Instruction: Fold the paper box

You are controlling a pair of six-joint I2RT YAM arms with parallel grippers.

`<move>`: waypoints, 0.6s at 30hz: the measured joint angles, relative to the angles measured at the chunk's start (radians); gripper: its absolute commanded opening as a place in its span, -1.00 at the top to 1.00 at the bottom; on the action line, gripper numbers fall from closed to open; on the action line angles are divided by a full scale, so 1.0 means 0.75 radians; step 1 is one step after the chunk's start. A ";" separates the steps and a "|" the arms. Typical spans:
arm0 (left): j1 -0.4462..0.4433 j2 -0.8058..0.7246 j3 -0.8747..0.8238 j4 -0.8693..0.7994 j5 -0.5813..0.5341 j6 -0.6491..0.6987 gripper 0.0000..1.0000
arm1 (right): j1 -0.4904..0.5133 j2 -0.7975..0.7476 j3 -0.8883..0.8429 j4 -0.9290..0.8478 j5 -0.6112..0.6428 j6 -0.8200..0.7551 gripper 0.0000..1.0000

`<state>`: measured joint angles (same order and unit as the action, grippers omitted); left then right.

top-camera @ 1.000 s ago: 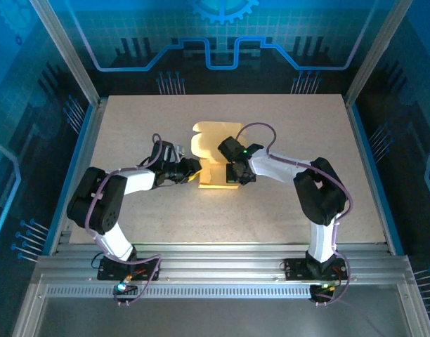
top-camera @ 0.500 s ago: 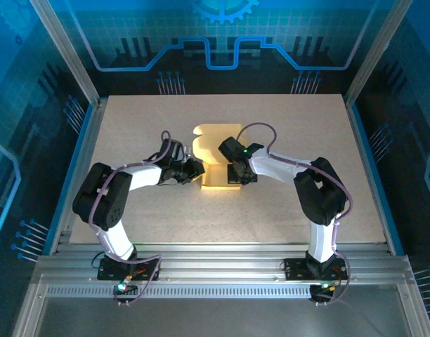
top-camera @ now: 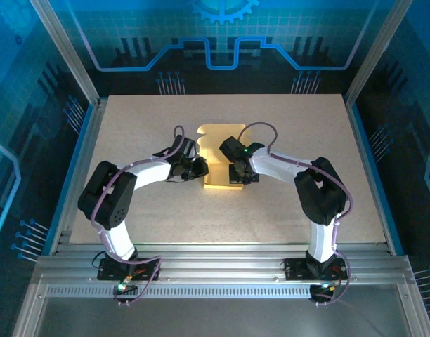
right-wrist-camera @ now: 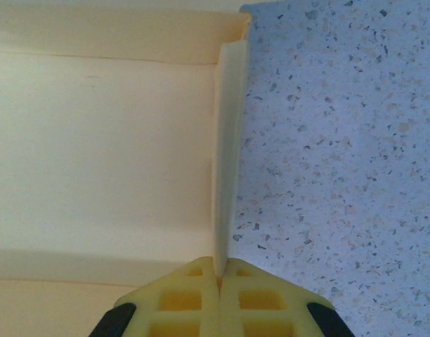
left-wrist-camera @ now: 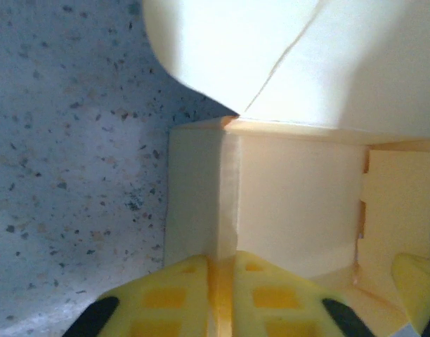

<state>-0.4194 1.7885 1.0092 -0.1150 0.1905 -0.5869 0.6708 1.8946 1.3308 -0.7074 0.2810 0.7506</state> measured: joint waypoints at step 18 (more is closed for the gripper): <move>-0.159 0.110 0.246 -0.301 -0.356 0.073 0.75 | -0.006 0.008 0.009 -0.005 -0.015 0.006 1.00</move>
<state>-0.5385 1.8713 1.1938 -0.3405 -0.0761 -0.5323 0.6662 1.9003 1.3373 -0.7109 0.2699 0.7551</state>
